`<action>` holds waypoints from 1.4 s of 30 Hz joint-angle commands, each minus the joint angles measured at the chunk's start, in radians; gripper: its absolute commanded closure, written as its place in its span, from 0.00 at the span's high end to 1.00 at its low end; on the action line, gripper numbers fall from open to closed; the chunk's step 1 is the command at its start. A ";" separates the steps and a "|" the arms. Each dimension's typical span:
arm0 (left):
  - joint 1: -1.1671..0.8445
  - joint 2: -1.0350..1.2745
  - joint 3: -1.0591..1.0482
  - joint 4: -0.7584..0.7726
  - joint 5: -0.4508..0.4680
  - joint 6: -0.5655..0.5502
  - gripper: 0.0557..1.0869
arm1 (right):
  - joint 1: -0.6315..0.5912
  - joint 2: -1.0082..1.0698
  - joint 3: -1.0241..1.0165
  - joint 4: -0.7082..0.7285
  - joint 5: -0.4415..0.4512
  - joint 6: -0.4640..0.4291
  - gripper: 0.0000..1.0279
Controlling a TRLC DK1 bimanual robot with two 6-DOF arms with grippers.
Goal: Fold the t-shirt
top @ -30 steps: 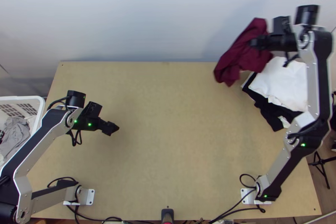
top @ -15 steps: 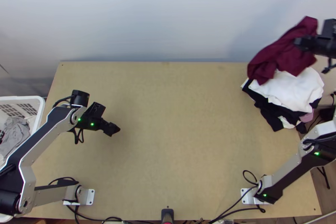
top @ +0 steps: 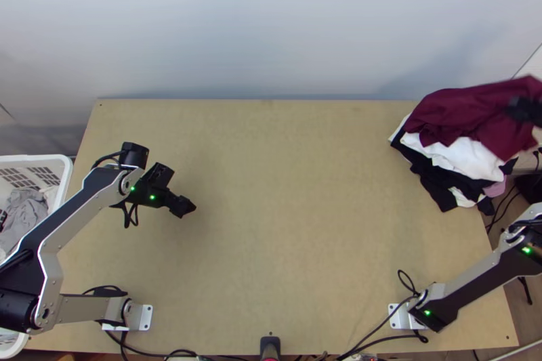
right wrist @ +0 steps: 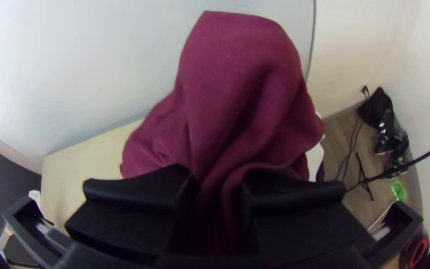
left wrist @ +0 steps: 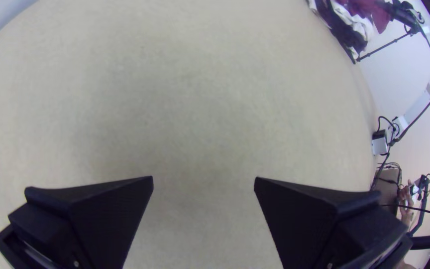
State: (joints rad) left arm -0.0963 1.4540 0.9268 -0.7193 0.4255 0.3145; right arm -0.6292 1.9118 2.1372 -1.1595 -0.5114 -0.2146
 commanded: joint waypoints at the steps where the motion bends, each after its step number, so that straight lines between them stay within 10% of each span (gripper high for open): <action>1: -0.008 0.009 -0.005 0.000 -0.001 0.001 0.96 | -0.136 0.023 -0.180 -0.058 -0.001 -0.115 0.03; 9: -0.056 0.023 -0.003 0.017 -0.002 -0.031 0.96 | -0.283 0.121 -0.207 -0.058 -0.003 -0.169 0.06; 11: -0.068 0.025 -0.002 0.023 -0.004 -0.041 0.96 | -0.296 0.145 -0.209 -0.068 -0.003 -0.187 0.19; 14: -0.072 0.032 0.000 0.032 -0.008 -0.055 0.96 | -0.291 0.151 -0.206 -0.111 -0.003 -0.218 0.70; 19: -0.072 0.028 0.003 0.034 -0.014 -0.066 0.96 | -0.270 0.090 -0.165 -0.166 -0.036 -0.244 0.96; 29: -0.075 0.009 -0.002 0.035 -0.041 -0.095 0.96 | -0.302 -0.003 0.142 -0.198 -0.030 -0.197 0.96; 34: -0.106 -0.012 -0.014 0.046 -0.045 -0.130 0.96 | -0.190 -0.131 0.164 -0.197 0.019 -0.195 0.80; 40: -0.145 -0.029 0.001 0.057 -0.111 -0.181 0.96 | 0.083 -0.212 0.010 -0.077 0.113 -0.115 0.02; 42: -0.143 -0.041 0.014 0.052 -0.122 -0.196 0.96 | 0.140 -0.220 -0.066 0.011 0.188 -0.062 0.03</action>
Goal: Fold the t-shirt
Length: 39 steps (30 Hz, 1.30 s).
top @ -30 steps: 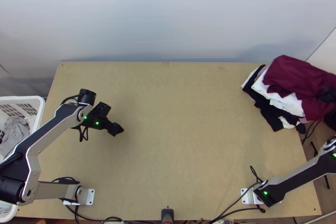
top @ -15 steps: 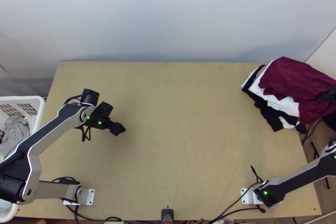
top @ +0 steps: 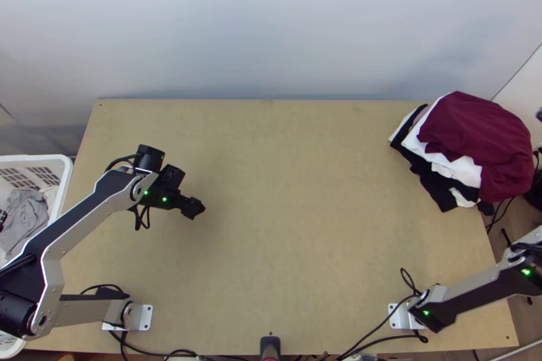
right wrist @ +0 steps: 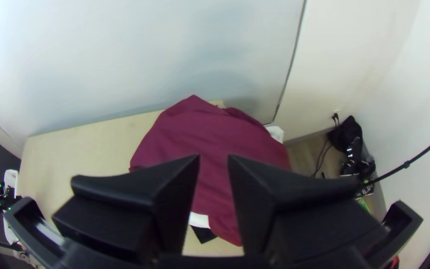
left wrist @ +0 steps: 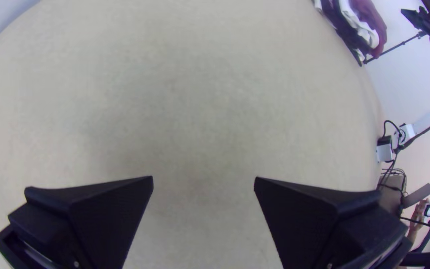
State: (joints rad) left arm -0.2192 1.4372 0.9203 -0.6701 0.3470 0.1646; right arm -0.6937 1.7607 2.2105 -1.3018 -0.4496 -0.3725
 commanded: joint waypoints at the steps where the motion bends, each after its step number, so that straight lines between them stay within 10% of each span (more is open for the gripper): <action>1: -0.019 -0.037 0.023 -0.002 -0.052 -0.051 0.96 | 0.221 -0.079 -0.195 0.220 0.152 0.116 0.03; 14: 0.032 -0.146 -0.057 -0.033 -0.123 -0.043 0.96 | 0.316 -0.017 -0.719 0.920 0.413 0.167 0.03; 26: 0.073 -0.218 -0.060 -0.079 -0.155 -0.037 0.96 | 0.238 0.019 -0.842 0.970 0.399 0.287 0.03; 28: 0.073 -0.216 -0.060 -0.079 -0.163 -0.037 0.96 | 0.240 0.016 -0.836 0.970 0.394 0.299 0.18; 33: 0.073 -0.216 -0.069 -0.074 -0.175 -0.031 0.96 | 0.287 -0.009 -0.799 0.892 0.361 0.285 0.92; 39: 0.073 -0.239 -0.089 -0.072 -0.177 -0.030 0.96 | 0.289 -0.024 -0.770 0.880 0.335 0.302 0.97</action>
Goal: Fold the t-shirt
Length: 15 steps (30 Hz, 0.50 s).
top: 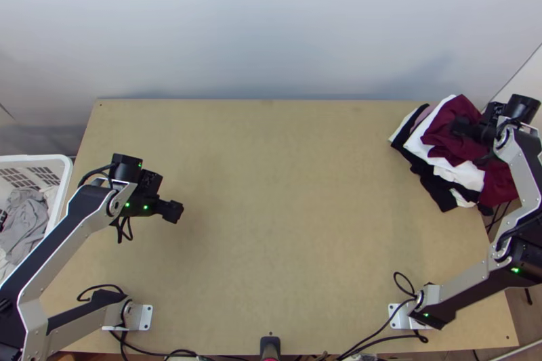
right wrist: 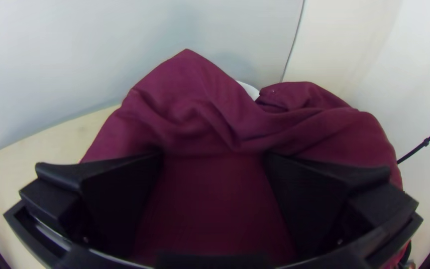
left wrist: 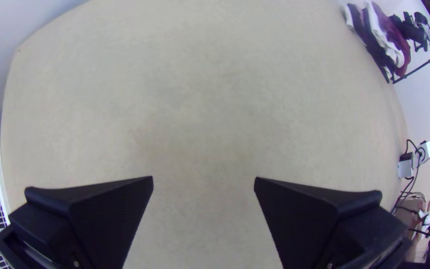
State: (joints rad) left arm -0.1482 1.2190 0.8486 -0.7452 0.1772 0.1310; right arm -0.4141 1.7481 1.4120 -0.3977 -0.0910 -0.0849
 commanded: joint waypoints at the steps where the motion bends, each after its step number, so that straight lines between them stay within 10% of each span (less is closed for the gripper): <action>1: 0.002 -0.027 -0.022 0.001 -0.007 0.005 0.96 | 0.009 -0.018 0.035 -0.030 -0.026 0.016 0.97; 15: 0.012 -0.099 -0.062 0.015 -0.007 0.015 0.96 | 0.052 -0.329 0.174 -0.136 -0.027 0.001 0.97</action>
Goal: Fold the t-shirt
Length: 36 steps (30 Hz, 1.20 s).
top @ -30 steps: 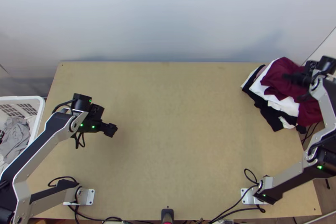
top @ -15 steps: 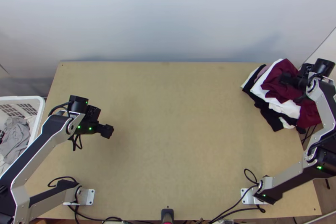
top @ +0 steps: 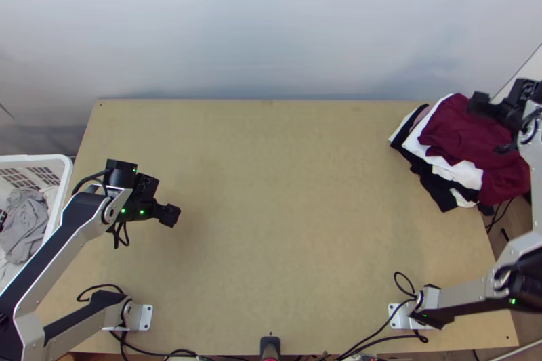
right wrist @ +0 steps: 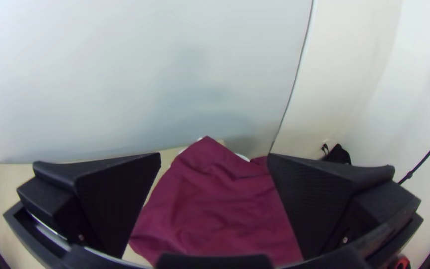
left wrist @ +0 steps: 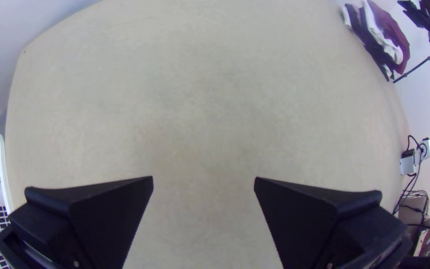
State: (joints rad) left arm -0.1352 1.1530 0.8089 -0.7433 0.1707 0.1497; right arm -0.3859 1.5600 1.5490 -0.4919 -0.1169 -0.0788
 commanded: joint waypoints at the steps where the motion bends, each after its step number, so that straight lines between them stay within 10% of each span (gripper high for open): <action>1: 0.002 -0.050 -0.022 0.015 0.000 -0.012 0.96 | 0.025 -0.176 0.014 -0.040 0.000 0.002 0.97; 6: 0.009 -0.165 -0.040 0.070 -0.108 -0.067 0.96 | 0.124 -0.466 -0.247 -0.004 0.060 0.047 0.96; 11: 0.026 -0.381 -0.111 0.125 -0.131 -0.079 0.96 | 0.372 -0.930 -0.635 0.323 0.183 0.027 0.96; 23: -0.012 -0.825 -0.410 0.400 -0.111 -0.006 0.96 | 0.380 -1.565 -1.021 0.234 0.184 -0.196 0.96; 27: -0.001 -1.058 -0.606 0.685 -0.111 0.036 0.96 | 0.326 -1.565 -1.127 0.297 0.229 -0.130 0.96; 36: 0.121 -1.156 -0.763 0.745 -0.111 0.039 0.96 | 0.331 -1.566 -1.353 0.604 0.227 -0.156 0.96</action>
State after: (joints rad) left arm -0.0879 0.0937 0.1852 -0.1093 0.0589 0.1699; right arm -0.0555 0.0334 0.3904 -0.0978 0.1059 -0.2066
